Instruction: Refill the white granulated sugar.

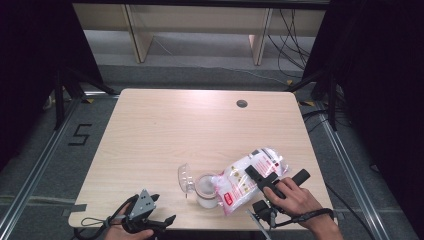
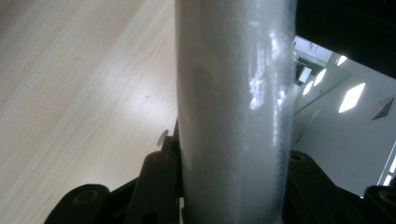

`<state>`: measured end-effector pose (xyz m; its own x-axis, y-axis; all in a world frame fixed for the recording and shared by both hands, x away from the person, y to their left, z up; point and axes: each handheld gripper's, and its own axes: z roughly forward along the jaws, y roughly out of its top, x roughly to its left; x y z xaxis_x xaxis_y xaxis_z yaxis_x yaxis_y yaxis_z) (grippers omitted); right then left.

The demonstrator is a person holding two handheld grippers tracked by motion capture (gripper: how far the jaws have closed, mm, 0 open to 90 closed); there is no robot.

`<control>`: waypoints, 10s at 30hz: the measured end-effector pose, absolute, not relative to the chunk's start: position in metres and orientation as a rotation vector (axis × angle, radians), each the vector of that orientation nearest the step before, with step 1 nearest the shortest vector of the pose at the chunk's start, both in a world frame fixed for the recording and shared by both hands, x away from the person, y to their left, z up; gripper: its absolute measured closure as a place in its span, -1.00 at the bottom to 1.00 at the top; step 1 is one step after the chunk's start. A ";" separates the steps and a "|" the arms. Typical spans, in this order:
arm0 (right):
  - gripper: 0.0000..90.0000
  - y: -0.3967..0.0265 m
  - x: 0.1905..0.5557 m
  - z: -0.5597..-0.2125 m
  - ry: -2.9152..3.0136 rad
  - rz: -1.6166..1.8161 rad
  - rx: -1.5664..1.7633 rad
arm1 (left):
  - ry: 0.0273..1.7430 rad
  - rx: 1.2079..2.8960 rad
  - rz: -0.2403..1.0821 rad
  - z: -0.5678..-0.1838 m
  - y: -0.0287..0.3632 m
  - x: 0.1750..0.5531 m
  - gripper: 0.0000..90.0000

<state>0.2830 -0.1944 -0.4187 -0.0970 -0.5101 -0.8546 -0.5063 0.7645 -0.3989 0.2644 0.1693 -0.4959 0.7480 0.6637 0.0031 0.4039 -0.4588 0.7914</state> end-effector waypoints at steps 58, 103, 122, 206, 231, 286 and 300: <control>0.58 -0.193 0.279 -0.413 1.723 -0.030 -0.817 | 0.800 2.112 0.397 -0.496 0.169 0.264 -0.66; 0.61 -0.193 0.279 -0.414 1.734 -0.015 -0.813 | 0.799 2.113 0.397 -0.496 0.169 0.264 -0.66; 0.63 -0.192 0.282 -0.411 1.720 -0.037 -0.869 | 0.800 2.113 0.396 -0.496 0.169 0.264 -0.66; 0.68 -0.193 0.281 -0.410 1.726 -0.030 -0.861 | 0.828 2.099 0.383 -0.497 0.168 0.263 -0.66; 0.69 -0.194 0.280 -0.412 1.746 -0.007 -0.823 | 0.828 2.098 0.384 -0.497 0.168 0.263 -0.66; 0.73 -0.227 0.317 -0.437 2.048 0.813 -0.383 | 0.803 2.101 0.401 -0.495 0.170 0.264 -0.66; 0.74 -0.243 0.325 -0.453 2.097 1.070 -0.145 | 0.833 2.093 0.383 -0.495 0.170 0.263 -0.66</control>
